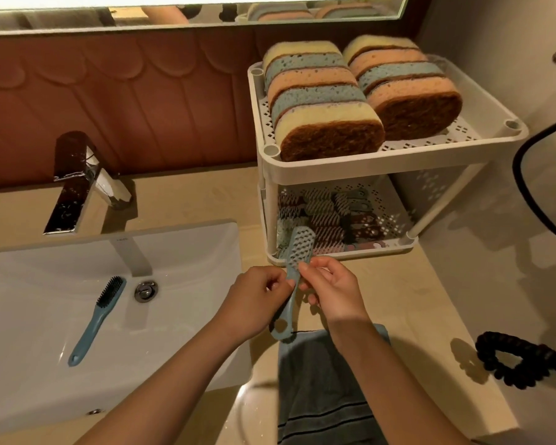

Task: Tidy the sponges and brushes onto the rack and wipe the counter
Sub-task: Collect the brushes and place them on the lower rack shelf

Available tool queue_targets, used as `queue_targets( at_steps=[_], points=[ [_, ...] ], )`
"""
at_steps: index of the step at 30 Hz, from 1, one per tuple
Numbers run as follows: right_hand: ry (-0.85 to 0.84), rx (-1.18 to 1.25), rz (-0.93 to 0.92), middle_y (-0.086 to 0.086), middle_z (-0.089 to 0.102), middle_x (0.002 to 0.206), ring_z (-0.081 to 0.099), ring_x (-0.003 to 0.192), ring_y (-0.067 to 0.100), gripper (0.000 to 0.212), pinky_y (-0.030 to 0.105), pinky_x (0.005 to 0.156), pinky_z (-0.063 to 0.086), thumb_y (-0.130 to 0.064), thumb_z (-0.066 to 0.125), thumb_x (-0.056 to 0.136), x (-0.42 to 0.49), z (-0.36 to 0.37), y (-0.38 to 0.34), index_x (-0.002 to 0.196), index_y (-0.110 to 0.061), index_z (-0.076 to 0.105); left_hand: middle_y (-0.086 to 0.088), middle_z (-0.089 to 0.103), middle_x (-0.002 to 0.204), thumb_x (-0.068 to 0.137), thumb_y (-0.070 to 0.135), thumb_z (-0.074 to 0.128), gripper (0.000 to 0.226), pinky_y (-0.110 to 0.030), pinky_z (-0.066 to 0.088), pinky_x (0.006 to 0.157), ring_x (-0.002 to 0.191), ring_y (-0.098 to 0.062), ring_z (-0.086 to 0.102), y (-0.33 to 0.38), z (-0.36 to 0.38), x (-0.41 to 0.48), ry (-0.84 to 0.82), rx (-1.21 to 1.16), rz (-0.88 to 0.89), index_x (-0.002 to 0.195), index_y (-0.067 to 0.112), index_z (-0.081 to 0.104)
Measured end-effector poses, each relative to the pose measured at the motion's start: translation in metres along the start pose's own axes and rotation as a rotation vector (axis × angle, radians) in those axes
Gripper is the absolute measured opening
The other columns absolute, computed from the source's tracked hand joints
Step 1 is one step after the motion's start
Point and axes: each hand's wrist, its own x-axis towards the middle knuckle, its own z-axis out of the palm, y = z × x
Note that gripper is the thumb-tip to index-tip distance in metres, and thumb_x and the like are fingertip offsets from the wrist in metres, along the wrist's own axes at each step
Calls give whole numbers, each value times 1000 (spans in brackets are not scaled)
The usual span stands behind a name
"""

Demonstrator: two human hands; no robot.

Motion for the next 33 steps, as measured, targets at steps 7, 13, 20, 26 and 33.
queue_targets(
  at_steps=[7,13,20,26,33],
  points=[
    [203,8,-52,0,64,78,53,62,10,12,24,54,39,-10,57,89,42,-42,-21,98,-17,56,-5,46,137,90,39,55,60,-43,50,92,111,-24,56,15,-13,24,155,98,-91,141,22,30],
    [387,-98,-89,8,64,101,60,82,18,31,28,69,52,-9,57,88,103,-77,-39,118,-8,57,0,63,114,95,41,43,32,-38,53,72,86,-19,62,18,-13,51,302,224,16,121,24,45],
    [292,-248,100,4,59,96,56,79,17,32,31,68,50,-21,50,94,157,-87,-44,124,-8,52,-2,66,104,97,39,33,33,-26,35,59,72,-13,48,9,-7,55,392,411,68,117,20,50],
    [192,-600,35,11,52,136,48,123,34,39,48,105,40,-25,55,91,168,-86,-43,127,-10,55,-2,66,102,97,40,31,34,-27,35,60,74,-18,55,5,-8,56,375,450,68,114,19,51],
    [171,-919,-6,11,43,145,37,134,30,40,37,111,28,-28,45,97,174,-84,-38,133,-11,49,-2,66,104,98,41,30,35,-28,35,61,81,-25,61,3,-9,59,378,463,79,118,20,50]
  ],
)
